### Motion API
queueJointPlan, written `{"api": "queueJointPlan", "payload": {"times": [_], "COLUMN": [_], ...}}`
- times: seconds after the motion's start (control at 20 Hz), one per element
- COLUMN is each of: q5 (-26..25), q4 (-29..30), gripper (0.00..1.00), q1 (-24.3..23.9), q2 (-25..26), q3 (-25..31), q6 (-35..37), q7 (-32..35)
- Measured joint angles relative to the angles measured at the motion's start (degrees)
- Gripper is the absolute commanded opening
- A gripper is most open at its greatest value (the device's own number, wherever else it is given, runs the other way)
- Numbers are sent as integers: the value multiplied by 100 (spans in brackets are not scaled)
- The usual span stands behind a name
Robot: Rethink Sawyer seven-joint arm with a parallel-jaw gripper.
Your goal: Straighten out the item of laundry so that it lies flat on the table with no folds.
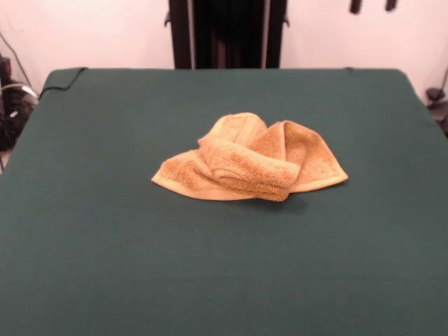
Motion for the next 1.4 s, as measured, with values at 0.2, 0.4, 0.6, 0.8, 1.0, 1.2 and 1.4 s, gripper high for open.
{"api": "queueJointPlan", "payload": {"times": [0.2, 0.4, 0.6, 0.8, 1.0, 1.2, 1.4], "q5": [80, 268, 433, 538, 542, 532, 482], "q4": [-394, -946, -1367, -1799, -2127, -2338, -2466], "gripper": [100, 100, 100, 100, 100, 100, 100], "q1": [207, 517, 727, 904, 895, 731, 457], "q2": [417, 981, 1357, 1685, 1897, 2010, 2011], "q3": [-51, -181, -284, -406, -430, -424, -405], "q6": [-1, -4, -4, -4, -4, -2, -1], "q7": [24, 126, 348, 607, 716, 716, 716]}}
